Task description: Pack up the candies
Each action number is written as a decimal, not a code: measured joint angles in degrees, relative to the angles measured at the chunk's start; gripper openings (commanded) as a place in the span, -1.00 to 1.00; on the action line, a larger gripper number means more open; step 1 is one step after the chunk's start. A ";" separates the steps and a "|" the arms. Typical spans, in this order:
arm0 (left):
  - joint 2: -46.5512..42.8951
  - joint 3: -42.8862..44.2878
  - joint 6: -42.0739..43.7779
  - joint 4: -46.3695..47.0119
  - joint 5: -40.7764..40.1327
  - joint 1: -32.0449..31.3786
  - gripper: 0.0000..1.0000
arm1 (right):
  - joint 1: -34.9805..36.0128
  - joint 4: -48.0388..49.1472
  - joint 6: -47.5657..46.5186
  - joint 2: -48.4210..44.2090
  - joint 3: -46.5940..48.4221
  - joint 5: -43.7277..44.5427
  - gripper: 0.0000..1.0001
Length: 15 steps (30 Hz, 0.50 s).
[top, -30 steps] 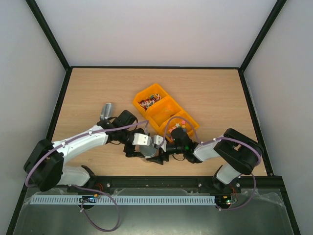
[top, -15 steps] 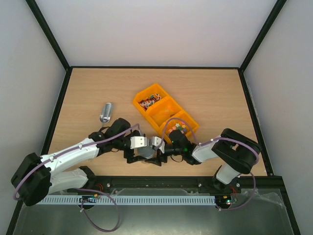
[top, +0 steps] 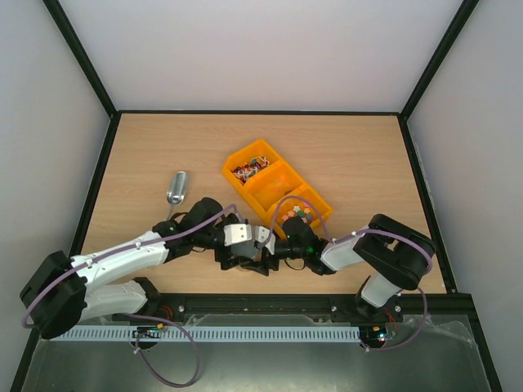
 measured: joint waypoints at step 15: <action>-1.70 -1.51 3.21 -3.82 -1.03 1.22 0.96 | 0.07 0.04 -0.07 0.00 -0.04 0.28 -0.12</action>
